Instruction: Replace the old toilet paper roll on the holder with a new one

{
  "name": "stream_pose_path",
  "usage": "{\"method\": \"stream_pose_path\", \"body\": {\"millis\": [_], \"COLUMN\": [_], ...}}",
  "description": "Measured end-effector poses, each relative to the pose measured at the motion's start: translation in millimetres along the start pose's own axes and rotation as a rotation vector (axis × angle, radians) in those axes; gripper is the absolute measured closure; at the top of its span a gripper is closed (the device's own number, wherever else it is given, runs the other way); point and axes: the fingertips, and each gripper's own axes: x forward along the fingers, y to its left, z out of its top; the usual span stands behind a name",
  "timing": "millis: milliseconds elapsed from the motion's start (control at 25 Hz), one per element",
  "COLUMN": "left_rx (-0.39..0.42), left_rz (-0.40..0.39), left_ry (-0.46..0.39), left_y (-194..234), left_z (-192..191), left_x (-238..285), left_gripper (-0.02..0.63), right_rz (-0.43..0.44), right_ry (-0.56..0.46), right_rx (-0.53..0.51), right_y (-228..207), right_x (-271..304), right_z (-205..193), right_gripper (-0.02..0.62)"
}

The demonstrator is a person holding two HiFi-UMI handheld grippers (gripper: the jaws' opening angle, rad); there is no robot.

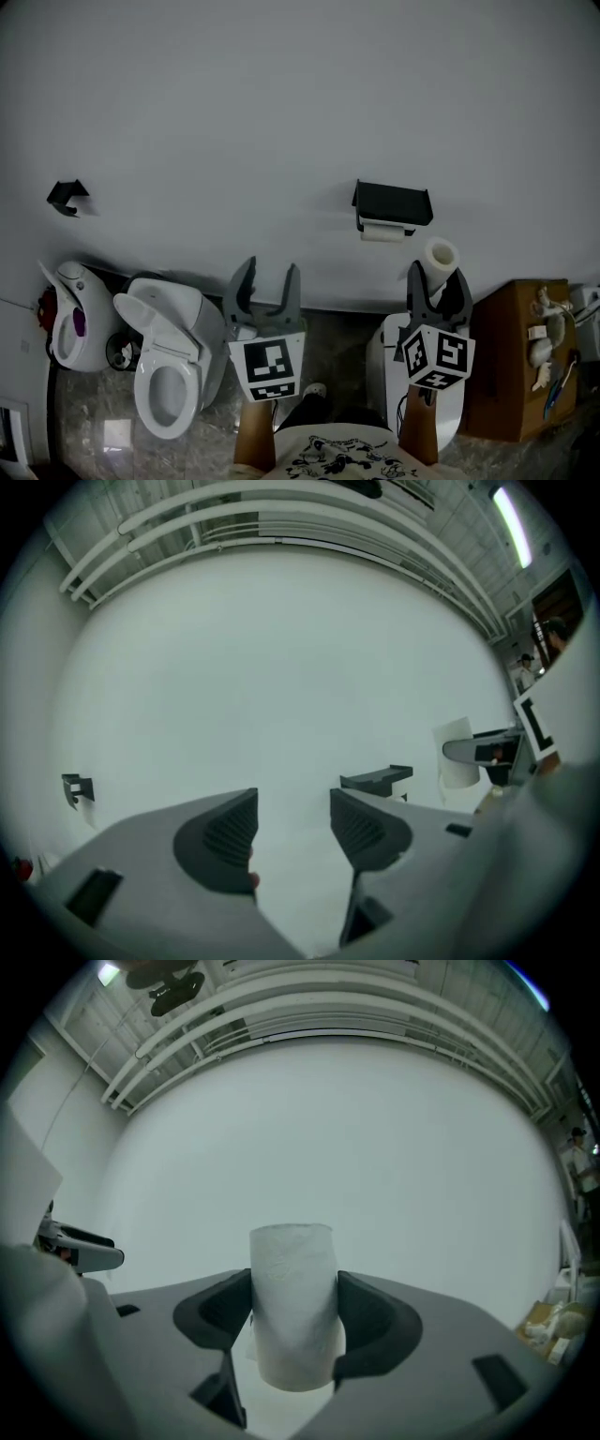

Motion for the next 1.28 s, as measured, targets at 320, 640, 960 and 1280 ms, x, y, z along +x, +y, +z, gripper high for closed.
{"method": "stream_pose_path", "body": {"millis": [320,640,960,1280], "left_rx": [0.012,0.000,0.127,0.573], "left_rz": [-0.070,-0.076,-0.121,-0.177], "left_ry": [0.023,0.018,0.029,0.155], "left_y": [-17.2,-36.3,-69.3,-131.7], "left_z": [-7.8,1.6,3.5,-28.1], "left_x": [39.4,62.3,86.2,121.1], "left_gripper": [0.380,0.380,0.380,0.380], "right_rz": [-0.074,-0.071,-0.072,-0.126], "right_ry": [0.041,0.051,0.057,0.076], "right_rx": [-0.002,0.002,0.000,-0.001], "right_y": [-22.1,-46.9,-70.6,-110.6], "right_x": [12.0,30.4,42.2,42.1], "right_z": [-14.1,-17.5,-21.8,-29.7], "right_gripper": [0.302,0.302,0.302,0.302]}}
